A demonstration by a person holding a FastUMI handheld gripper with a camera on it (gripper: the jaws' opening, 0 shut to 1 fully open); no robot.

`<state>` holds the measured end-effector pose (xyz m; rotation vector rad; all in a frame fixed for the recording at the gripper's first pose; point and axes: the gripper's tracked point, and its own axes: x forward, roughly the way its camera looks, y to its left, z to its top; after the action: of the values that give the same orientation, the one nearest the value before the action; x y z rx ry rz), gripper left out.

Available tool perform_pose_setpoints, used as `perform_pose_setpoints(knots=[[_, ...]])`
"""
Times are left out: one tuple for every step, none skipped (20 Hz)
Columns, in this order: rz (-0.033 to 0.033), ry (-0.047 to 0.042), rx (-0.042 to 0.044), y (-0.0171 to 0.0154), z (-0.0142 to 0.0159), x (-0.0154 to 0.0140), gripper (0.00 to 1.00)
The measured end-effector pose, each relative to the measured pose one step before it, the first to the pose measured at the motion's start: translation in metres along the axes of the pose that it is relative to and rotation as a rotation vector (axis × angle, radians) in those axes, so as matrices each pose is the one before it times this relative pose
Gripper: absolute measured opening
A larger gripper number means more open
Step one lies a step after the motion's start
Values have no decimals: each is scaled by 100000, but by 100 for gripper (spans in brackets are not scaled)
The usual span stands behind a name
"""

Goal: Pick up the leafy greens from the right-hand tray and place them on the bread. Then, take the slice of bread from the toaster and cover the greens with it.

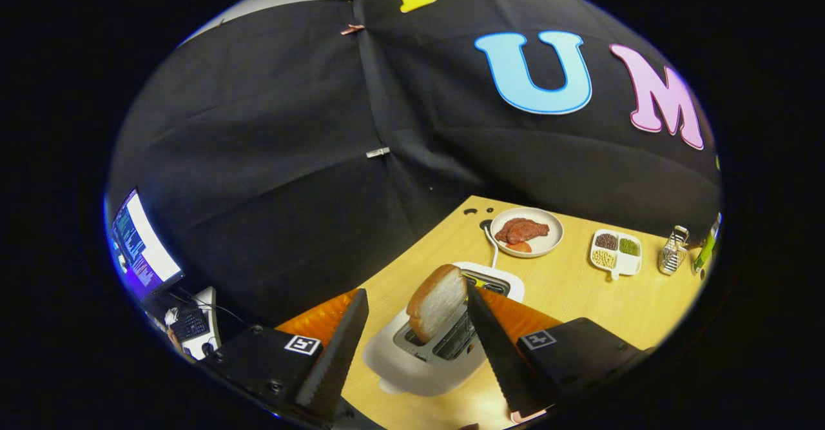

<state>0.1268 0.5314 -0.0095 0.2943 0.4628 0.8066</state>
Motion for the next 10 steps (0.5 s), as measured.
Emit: perform_pose_setpoints(knots=[[-813, 582, 2029, -415, -185, 948, 93], [-620, 1204, 2934, -403, -315, 1109, 93], [-930, 1593, 3243, -384, -507, 909, 93], [-1140, 1493, 2756, -339, -418, 845, 93], [-1227, 1478, 2394, -529, -222, 729, 93], [-1324, 1351, 1713, -536, -195, 693, 93], [413, 1289, 2244, -175, -303, 514, 93], [1079, 959, 2152, 121, -204, 567, 91], [984, 301, 1588, 57, 69, -112, 87], [830, 205, 1394, 209, 105, -84, 85]])
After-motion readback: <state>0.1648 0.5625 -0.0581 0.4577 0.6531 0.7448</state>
